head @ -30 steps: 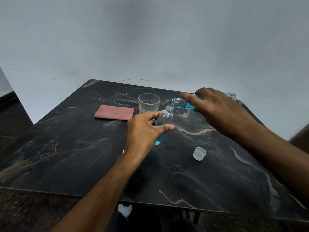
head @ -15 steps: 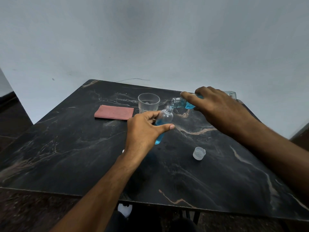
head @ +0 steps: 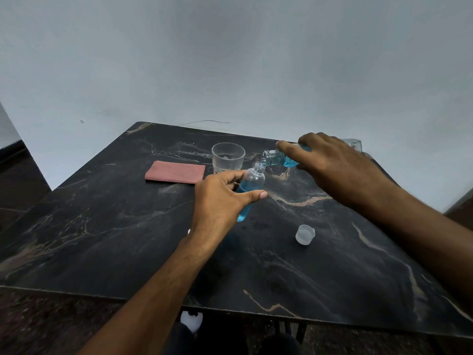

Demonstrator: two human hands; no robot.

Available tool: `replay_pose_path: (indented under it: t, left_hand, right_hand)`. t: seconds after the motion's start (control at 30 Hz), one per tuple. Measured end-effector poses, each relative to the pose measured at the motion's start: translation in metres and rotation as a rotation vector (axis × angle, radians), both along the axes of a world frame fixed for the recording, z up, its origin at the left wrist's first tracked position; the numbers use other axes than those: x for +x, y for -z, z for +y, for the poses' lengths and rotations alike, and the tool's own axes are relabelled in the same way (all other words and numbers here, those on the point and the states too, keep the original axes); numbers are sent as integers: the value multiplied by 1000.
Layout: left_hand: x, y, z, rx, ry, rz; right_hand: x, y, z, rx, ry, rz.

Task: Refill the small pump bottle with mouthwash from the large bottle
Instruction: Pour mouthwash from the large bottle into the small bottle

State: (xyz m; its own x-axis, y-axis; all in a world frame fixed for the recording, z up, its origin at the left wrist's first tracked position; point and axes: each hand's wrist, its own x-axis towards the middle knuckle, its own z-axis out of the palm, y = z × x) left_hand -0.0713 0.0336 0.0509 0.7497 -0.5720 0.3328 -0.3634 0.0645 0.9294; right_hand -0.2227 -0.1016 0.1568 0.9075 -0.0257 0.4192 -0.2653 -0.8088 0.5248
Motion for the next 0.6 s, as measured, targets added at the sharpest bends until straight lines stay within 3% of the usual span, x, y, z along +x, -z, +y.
replay_pose_path:
  t: [0.6]
  left_hand:
    - [-1,1,1,-11,-3,3]
  right_hand:
    - [-1,-2,4,-2,6,3]
